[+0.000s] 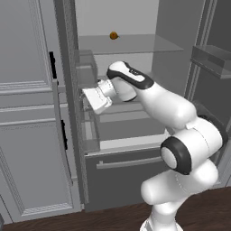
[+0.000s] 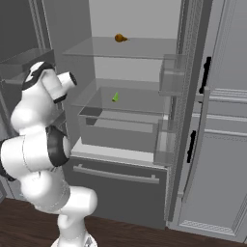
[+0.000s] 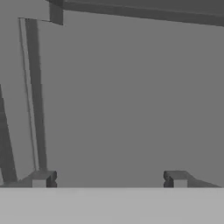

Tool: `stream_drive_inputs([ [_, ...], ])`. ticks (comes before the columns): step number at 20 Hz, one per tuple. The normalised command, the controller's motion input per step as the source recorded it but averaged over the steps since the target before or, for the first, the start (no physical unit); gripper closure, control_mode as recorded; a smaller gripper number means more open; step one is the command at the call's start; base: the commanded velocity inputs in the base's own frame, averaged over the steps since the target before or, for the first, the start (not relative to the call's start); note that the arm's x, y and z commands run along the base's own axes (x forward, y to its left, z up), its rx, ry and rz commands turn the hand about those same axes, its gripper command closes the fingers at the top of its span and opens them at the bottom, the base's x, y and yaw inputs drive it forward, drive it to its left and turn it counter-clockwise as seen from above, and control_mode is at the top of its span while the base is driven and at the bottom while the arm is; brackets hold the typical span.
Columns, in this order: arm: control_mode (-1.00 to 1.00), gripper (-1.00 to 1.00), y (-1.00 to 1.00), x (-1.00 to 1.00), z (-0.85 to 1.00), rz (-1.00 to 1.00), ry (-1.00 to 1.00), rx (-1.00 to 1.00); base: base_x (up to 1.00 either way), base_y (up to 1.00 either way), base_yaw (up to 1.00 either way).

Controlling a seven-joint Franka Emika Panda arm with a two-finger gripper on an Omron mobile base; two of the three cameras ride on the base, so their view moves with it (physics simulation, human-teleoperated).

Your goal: Grab a lemon wedge from the fridge and one ice cube from the ice bowl, and put them in the glass of lemonade.

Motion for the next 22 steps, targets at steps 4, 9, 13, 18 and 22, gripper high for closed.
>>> stream_drive_inputs([
  [4, -1.0, -1.0, -0.69, -0.56, 0.33, -0.12, -0.03, 0.09, 0.0, 0.0, 0.0],
  [9, -1.0, -1.0, -0.78, -0.47, 0.65, -0.21, 0.04, 0.08, 0.0, 0.0, 0.0],
  [13, -1.0, -1.0, -0.82, -0.32, 0.8, -0.31, 0.21, 0.03, 0.0, 0.0, 0.0],
  [18, -1.0, -1.0, -0.65, -0.17, 0.63, -0.37, 0.3, -0.06, 0.0, 0.0, 0.0],
  [22, -1.0, -1.0, -0.37, -0.19, 0.18, -0.48, 0.36, -0.17, 0.0, 0.0, 0.0],
])
